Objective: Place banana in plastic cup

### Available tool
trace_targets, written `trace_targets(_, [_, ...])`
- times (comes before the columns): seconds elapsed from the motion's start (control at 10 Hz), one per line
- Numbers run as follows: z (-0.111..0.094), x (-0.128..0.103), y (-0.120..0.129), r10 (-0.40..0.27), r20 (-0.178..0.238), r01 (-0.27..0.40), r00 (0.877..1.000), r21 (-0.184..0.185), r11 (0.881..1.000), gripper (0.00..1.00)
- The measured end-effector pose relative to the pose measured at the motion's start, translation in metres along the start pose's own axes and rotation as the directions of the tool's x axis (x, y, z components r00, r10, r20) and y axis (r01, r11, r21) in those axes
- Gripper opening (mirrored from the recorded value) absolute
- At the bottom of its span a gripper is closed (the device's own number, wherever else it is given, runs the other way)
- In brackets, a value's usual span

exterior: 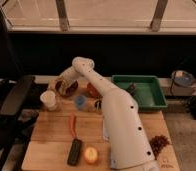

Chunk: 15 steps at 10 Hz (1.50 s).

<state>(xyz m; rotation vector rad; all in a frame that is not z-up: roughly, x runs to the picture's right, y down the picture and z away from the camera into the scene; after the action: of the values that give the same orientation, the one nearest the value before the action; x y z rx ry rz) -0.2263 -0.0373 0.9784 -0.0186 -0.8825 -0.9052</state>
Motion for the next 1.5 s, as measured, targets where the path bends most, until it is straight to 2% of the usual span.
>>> trace_targets(0.3, [-0.008, 0.000, -0.007, -0.012, -0.012, 0.012, 1.000, -0.001, 1.000, 0.06])
trace_targets(0.4, [-0.014, 0.000, -0.014, -0.020, -0.026, 0.021, 0.999, 0.004, 1.000, 0.01])
trace_targets(0.5, [-0.022, 0.001, -0.020, -0.025, -0.040, 0.026, 0.999, 0.011, 1.000, 0.00])
trace_targets(0.7, [-0.054, 0.003, -0.039, -0.041, -0.091, 0.044, 0.995, 0.034, 0.998, 0.00])
trace_targets(0.8, [-0.064, 0.003, -0.045, -0.044, -0.100, 0.048, 0.994, 0.037, 0.998, 0.00])
trace_targets(0.9, [-0.075, 0.001, -0.051, -0.043, -0.095, 0.047, 0.995, 0.041, 0.998, 0.00])
trace_targets(1.0, [-0.089, 0.000, -0.048, -0.032, -0.072, 0.036, 0.997, 0.043, 0.998, 0.00])
trace_targets(1.2, [-0.130, -0.008, -0.032, -0.009, -0.020, 0.009, 1.000, 0.027, 1.000, 0.00])
trace_targets(1.3, [-0.150, -0.016, -0.025, 0.007, -0.003, -0.006, 1.000, 0.009, 1.000, 0.00])
trace_targets(1.5, [-0.186, -0.045, -0.013, 0.038, 0.014, -0.037, 0.999, -0.071, 0.997, 0.00])
